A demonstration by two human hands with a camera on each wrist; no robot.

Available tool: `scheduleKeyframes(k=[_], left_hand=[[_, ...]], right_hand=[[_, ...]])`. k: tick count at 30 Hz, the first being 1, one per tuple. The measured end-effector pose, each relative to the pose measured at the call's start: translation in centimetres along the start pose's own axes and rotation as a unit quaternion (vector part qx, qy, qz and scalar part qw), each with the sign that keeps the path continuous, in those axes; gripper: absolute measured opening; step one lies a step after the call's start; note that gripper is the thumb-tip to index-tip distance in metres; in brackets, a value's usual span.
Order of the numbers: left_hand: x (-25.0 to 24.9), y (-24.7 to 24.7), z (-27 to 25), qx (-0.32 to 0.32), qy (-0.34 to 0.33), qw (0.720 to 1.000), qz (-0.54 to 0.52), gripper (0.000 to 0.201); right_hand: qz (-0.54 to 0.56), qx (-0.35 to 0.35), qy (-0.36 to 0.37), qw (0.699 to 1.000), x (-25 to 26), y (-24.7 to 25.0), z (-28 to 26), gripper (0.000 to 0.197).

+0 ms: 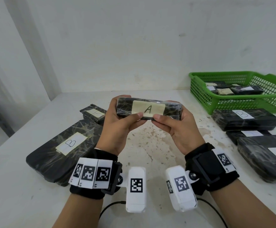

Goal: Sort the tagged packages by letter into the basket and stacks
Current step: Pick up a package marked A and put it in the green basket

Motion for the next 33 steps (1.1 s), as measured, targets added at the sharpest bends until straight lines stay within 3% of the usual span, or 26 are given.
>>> scheduleKeyframes(k=[7, 10, 16, 20, 26, 28, 33], left_hand=[[0.5, 0.4, 0.1, -0.047, 0.004, 0.999, -0.021, 0.058], [0.8, 0.7, 0.2, -0.053, 0.009, 0.998, -0.033, 0.064], [0.7, -0.1, 0.3, 0.009, 0.019, 0.999, -0.047, 0.035], [0.6, 0.1, 0.5, 0.000, 0.006, 0.999, -0.039, 0.035], [0.3, 0.0, 0.4, 0.019, 0.004, 0.997, -0.075, 0.037], [0.2, -0.3, 0.4, 0.035, 0.013, 0.995, -0.091, 0.035], [1.0, 0.7, 0.4, -0.017, 0.051, 0.995, -0.080, 0.047]], right_hand=[[0.026, 0.010, -0.009, 1.000, 0.4, -0.2, 0.0, 0.046], [0.004, 0.009, 0.008, 1.000, 0.6, 0.0, 0.0, 0.036], [-0.035, -0.003, 0.024, 0.999, 0.9, 0.6, 0.3, 0.038], [-0.061, 0.006, 0.002, 0.998, 1.1, 0.5, 0.2, 0.032], [-0.022, 0.030, -0.060, 0.998, 0.3, -0.6, 0.0, 0.074], [-0.004, 0.018, -0.063, 0.998, 0.3, -0.4, 0.1, 0.079], [0.020, -0.006, -0.020, 1.000, 1.1, 0.2, 0.3, 0.043]])
Point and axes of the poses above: each hand's wrist, its own z-axis towards the middle knuckle, its own y-axis out of the back of the hand, x = y × z, the point moved 10 cm from there along z, towards the middle knuckle, and after that the axes turned 10 degrees about y, right-handed, at the moved point
